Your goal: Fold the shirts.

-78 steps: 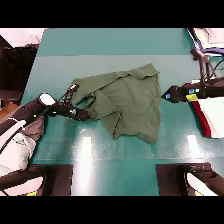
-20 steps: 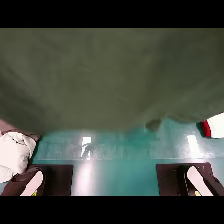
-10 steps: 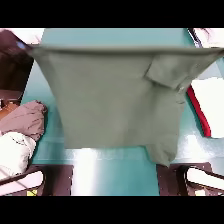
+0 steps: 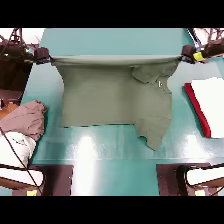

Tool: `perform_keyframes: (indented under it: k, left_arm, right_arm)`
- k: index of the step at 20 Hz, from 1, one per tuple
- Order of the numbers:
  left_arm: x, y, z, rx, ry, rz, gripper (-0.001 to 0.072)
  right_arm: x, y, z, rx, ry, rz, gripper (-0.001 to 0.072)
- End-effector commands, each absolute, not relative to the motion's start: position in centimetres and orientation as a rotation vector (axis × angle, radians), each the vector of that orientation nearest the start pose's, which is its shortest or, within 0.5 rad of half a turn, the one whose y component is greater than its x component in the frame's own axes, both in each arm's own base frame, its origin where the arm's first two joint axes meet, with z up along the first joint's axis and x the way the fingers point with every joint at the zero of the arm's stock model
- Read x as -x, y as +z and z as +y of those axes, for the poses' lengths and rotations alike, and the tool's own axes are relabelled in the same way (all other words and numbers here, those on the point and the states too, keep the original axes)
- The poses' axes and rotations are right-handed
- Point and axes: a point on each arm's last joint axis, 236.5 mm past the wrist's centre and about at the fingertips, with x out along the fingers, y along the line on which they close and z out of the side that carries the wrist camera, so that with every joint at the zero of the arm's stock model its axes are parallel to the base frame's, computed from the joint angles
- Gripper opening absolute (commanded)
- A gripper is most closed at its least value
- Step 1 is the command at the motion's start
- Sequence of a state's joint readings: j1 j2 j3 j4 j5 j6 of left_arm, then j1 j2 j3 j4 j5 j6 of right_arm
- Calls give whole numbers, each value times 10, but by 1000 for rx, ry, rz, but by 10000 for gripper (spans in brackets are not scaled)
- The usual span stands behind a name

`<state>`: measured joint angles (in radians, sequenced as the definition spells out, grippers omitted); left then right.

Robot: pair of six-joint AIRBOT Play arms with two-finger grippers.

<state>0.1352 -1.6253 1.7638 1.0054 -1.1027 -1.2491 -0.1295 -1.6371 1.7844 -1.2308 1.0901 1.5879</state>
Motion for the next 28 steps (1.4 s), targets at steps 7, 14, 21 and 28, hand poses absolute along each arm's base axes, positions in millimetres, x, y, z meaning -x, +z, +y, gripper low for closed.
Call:
perform_keyframes:
  k: [7,14,21,28]
  left_arm:
    - [-534,73,-15,17,-307,952,25]
    - [-461,-16,-27,40,-398,1267,25]
    - [-450,-31,-28,137,-336,1322,561]
    - [-415,-4,-6,231,-300,1420,540]
  right_arm:
    - [-547,33,13,-87,26,1024,17]
    - [-487,-15,20,-85,34,1198,17]
    - [-457,-45,29,-86,48,1306,100]
    - [-409,-1,11,-147,67,1408,331]
